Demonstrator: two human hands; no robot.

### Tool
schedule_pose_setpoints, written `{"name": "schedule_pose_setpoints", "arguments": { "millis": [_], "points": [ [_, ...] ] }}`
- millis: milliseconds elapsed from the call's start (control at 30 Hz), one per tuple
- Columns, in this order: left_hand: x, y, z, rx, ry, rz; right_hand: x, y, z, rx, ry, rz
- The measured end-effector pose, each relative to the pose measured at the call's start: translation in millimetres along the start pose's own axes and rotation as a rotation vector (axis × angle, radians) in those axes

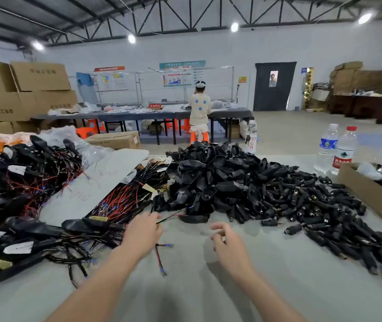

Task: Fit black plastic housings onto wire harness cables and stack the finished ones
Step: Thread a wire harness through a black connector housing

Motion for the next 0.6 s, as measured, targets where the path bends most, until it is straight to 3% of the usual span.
{"name": "schedule_pose_setpoints", "arguments": {
  "millis": [167,300,400,600],
  "points": [
    [24.1,24.8,18.0,0.291,-0.027,0.156,28.9,5.8,-10.0,0.052,0.021,-0.024],
    [29.9,24.8,30.3,0.361,0.052,0.111,44.3,13.5,-5.5,0.082,0.027,-0.033],
    [34.5,2.0,31.6,0.098,0.080,-0.061,54.6,17.9,3.3,0.048,-0.004,-0.054],
    [44.7,-78.7,24.0,-0.451,0.026,-0.494,63.4,24.4,24.7,-0.259,-0.106,-0.095]
  ]
}}
Point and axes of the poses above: each hand's wrist, its own x-axis towards the middle knuckle, its own y-axis out of the palm, z = x × y, the point moved 2 cm from there along x, towards the middle knuckle, and after that the axes turned 12 degrees about y, right-handed, at the moved point
